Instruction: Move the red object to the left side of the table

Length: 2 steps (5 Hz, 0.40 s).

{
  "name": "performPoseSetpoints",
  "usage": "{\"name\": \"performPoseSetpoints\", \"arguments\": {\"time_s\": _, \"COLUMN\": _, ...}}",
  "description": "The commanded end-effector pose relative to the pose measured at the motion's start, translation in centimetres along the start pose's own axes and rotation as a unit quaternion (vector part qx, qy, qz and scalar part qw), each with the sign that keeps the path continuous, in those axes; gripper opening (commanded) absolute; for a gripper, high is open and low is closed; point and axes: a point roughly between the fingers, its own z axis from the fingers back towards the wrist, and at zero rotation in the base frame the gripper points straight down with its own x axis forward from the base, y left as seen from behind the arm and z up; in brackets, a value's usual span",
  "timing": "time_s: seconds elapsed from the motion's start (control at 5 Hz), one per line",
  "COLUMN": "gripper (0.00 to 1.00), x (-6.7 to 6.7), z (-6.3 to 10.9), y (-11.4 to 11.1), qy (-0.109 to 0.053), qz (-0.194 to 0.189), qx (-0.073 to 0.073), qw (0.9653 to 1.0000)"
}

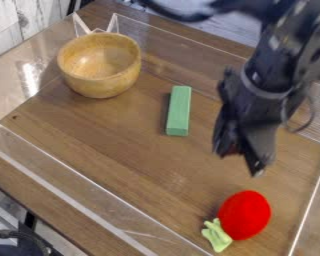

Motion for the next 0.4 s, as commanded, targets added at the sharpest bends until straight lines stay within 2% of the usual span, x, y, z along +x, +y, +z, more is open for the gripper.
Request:
{"name": "performPoseSetpoints", "arguments": {"time_s": 0.0, "gripper": 0.00, "x": -0.10, "z": -0.62, "y": -1.04, "qy": -0.012, "qz": 0.038, "qx": 0.005, "qw": 0.9992}}
{"name": "performPoseSetpoints", "arguments": {"time_s": 0.2, "gripper": 0.00, "x": -0.53, "z": -1.42, "y": -1.77, "qy": -0.011, "qz": 0.062, "qx": 0.008, "qw": 0.9980}}
